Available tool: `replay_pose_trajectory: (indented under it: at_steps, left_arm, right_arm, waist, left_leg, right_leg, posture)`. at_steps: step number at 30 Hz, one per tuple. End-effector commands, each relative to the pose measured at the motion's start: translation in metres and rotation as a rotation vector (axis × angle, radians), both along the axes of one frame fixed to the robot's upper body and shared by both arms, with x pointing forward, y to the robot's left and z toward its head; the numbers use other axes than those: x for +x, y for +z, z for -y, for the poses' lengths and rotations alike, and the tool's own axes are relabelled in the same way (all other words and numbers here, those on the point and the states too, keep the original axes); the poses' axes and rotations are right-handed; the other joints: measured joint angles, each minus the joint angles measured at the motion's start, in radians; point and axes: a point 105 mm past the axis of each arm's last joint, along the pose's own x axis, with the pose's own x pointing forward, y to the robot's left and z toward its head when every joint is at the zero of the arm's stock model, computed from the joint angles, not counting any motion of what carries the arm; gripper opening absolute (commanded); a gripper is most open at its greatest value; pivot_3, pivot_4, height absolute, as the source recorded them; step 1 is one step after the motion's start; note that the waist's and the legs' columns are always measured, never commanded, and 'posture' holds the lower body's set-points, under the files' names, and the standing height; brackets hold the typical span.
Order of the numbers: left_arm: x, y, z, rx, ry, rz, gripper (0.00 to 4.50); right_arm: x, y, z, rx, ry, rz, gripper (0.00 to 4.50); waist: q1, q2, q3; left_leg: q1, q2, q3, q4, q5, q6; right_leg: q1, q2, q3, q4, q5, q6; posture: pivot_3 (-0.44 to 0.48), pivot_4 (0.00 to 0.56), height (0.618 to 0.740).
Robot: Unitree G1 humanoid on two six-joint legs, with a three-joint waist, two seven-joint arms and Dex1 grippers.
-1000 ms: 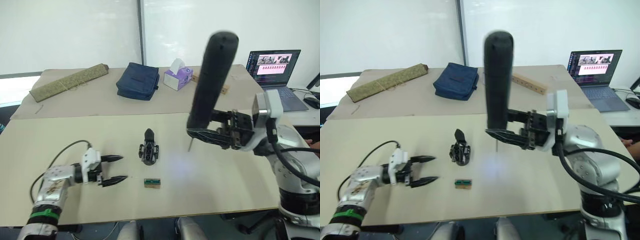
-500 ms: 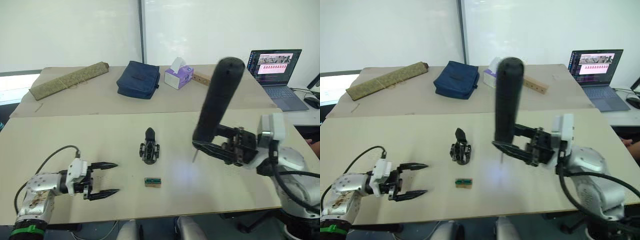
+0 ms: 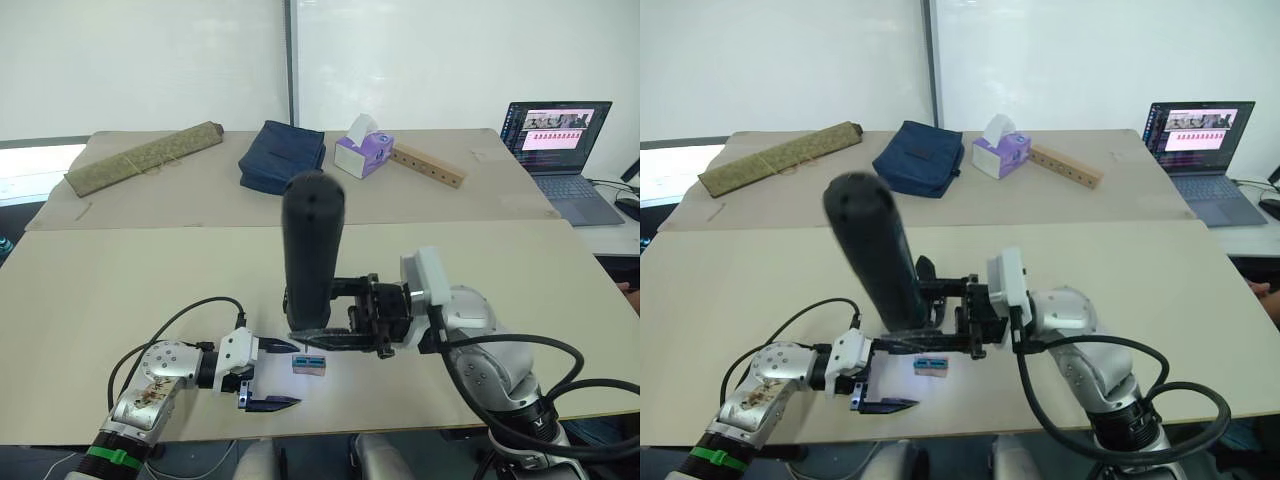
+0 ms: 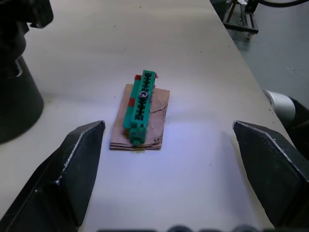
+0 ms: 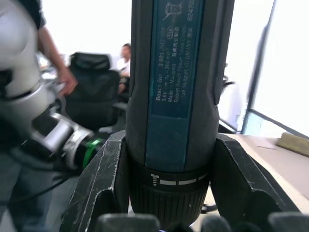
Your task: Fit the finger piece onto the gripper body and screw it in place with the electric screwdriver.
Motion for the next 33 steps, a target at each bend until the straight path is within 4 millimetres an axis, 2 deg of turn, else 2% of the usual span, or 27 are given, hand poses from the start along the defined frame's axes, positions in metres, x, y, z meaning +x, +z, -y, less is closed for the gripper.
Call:
replay_pose_trajectory:
  at_steps: [1, 6, 21, 33]
  left_arm:
    - [0.004, -0.006, 0.004, 0.013, 0.027, 0.011, 4.48]
    - [0.007, -0.012, 0.006, 0.007, 0.053, 0.009, 4.48]
    - [0.002, -0.025, 0.002, 0.013, 0.057, -0.012, 4.48]
    - [0.007, -0.028, 0.0, 0.018, 0.08, -0.006, 4.48]
  right_arm:
    - [-0.001, 0.002, 0.001, 0.028, 0.008, 0.06, 1.9]
    - [0.007, -0.011, 0.001, 0.016, -0.006, 0.042, 1.9]
    - [0.01, -0.018, -0.004, 0.013, 0.007, 0.051, 1.9]
    - [0.016, -0.021, -0.004, -0.001, -0.007, 0.048, 1.9]
  waist:
    - [0.003, 0.0, 0.0]
    - [0.021, 0.0, 0.0]
    - [0.022, 0.003, -0.002]
    - [0.022, 0.01, -0.006]
  left_leg:
    - [0.0, 0.0, 0.0, 0.001, 0.0, 0.0]
    - [0.001, 0.0, 0.0, 0.004, 0.0, 0.0]
    - [0.001, 0.0, 0.001, 0.005, 0.0, 0.0]
    - [0.003, -0.001, 0.004, 0.005, 0.0, 0.0]
  right_leg:
    - [0.0, 0.0, 0.0, 0.0, 0.0, 0.0]
    - [0.002, 0.0, 0.0, 0.001, 0.0, 0.0]
    - [0.002, 0.0, 0.0, 0.002, 0.0, 0.0]
    - [0.003, 0.0, 0.0, 0.003, 0.0, 0.0]
  posture:
    - [0.0, 0.15, 0.74]
    - [0.0, 0.15, 0.74]
    - [0.0, 0.15, 0.74]
    - [0.0, 0.15, 0.74]
